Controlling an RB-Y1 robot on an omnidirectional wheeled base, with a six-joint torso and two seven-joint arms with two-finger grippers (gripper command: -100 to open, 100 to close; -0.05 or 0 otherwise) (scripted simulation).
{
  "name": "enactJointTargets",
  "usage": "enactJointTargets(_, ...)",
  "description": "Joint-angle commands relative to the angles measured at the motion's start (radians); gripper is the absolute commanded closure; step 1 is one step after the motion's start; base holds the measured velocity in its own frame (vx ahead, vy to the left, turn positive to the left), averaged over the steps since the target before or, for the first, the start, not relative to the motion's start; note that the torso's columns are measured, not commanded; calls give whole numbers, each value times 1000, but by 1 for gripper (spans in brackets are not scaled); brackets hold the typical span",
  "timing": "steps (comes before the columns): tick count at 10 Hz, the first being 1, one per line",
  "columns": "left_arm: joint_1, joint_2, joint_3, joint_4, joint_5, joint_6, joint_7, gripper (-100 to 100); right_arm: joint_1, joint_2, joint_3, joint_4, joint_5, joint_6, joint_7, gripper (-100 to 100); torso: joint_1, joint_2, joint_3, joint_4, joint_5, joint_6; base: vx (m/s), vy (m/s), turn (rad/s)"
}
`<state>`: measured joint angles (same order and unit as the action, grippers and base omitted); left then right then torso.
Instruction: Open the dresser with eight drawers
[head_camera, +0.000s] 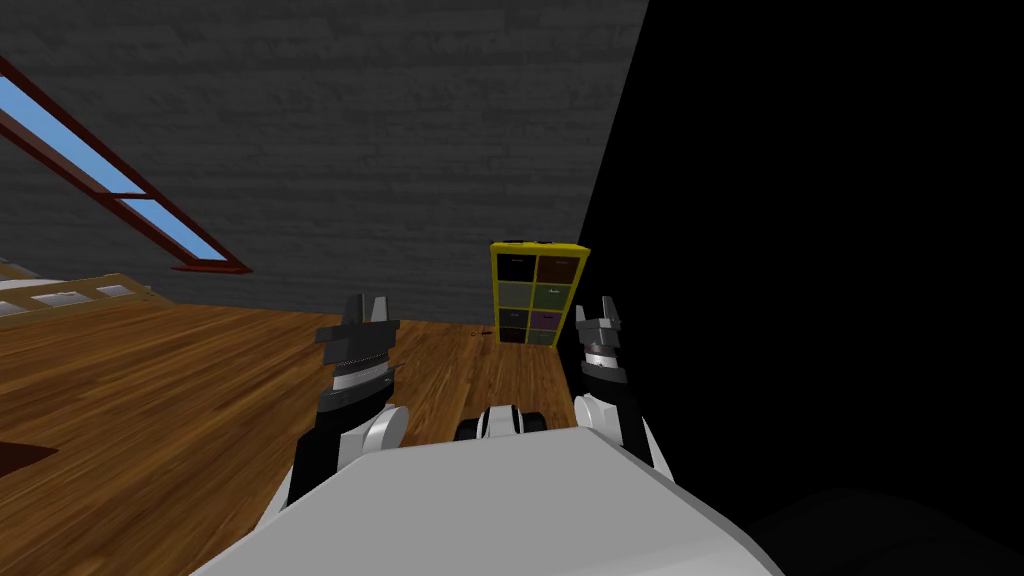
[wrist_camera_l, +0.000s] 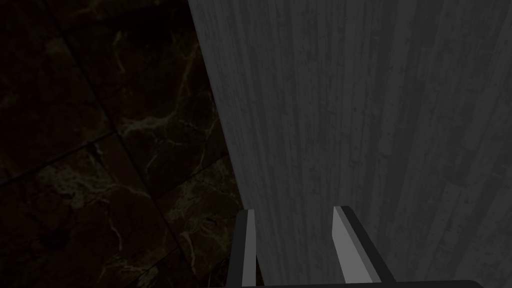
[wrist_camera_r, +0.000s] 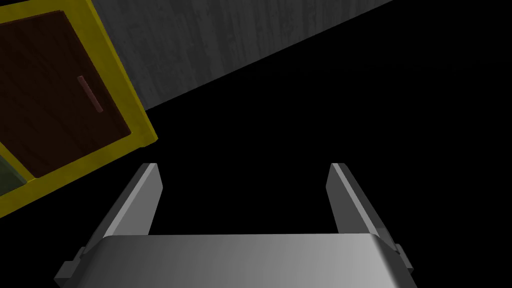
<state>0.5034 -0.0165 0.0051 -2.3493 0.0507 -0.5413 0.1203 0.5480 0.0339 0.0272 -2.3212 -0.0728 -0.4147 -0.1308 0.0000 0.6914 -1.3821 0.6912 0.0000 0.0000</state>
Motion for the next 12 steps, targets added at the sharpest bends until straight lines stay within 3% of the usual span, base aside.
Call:
enactJointTargets(1,0,0,0,0,0,0,0,0,-18,-57,-9,28,-42,20,-9,-100,0,33,-69,33,0,0,21,15,-14)
enactJointTargets(4,0,0,0,0,0,0,0,0,-63,-130,-32,95,-132,69,-31,-100,1,45,-95,46,0,0,42,31,-19)
enactJointTargets(9,0,0,0,0,0,0,0,0,-104,-172,-56,159,-243,116,-52,-100,0,47,-94,47,0,0,32,22,-13)
enactJointTargets(10,0,0,0,0,0,0,0,0,-128,-190,-70,196,-281,144,-65,-100,0,47,-94,47,0,0,41,27,-21)
enactJointTargets(11,0,0,0,0,0,0,0,0,-128,-190,-70,196,-299,144,-65,-100,0,46,-94,47,0,0,36,27,-10)
enactJointTargets(12,0,0,0,0,0,0,0,0,-154,-206,-86,235,-335,174,-79,-100,0,46,-94,47,0,0,42,32,-22)
